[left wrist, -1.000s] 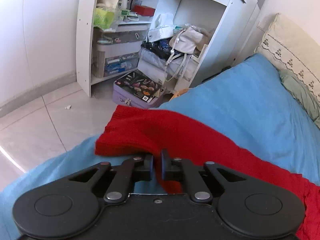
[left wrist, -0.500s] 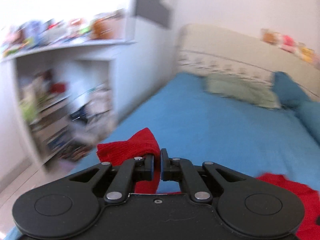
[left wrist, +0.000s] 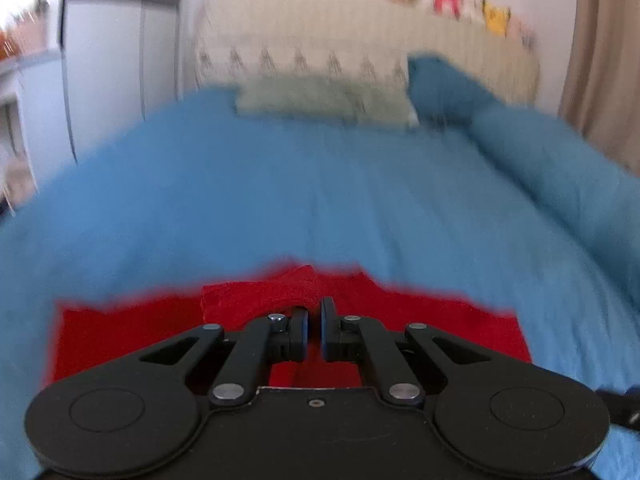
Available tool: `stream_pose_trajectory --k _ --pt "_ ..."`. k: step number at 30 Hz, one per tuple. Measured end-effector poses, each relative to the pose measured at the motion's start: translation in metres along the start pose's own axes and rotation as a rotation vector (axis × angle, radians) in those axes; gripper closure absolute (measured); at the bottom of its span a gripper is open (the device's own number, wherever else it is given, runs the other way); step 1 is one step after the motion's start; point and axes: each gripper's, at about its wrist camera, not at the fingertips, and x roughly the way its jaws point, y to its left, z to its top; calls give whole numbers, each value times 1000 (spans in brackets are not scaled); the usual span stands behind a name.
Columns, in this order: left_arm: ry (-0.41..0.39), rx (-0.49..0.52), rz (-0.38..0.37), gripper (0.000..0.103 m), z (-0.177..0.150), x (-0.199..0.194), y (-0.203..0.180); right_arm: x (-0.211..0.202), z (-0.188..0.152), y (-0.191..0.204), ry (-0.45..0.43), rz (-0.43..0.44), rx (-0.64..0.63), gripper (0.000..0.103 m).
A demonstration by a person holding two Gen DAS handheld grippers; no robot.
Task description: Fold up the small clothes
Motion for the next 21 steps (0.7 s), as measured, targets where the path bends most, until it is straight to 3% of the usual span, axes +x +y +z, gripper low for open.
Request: stream_pose_trajectory --k 3,7,8,9,11,15,21 --pt "105 -7 -4 98 -33 29 -20 9 -8 -25 28 -5 7 0" --pt "171 15 13 93 -57 43 -30 19 -18 -43 61 0 5 0" --pt "175 14 7 79 -59 42 -30 20 -19 -44 69 1 4 0" --pt "180 14 -2 57 -60 40 -31 22 -18 -45 75 11 1 0" --pt "180 17 -19 37 -59 33 -26 21 -15 -41 74 23 -19 0" --pt "177 35 1 32 -53 -1 -12 20 3 -18 61 64 -108 0" --pt "170 27 119 29 -52 -44 42 33 13 47 113 148 -314 0"
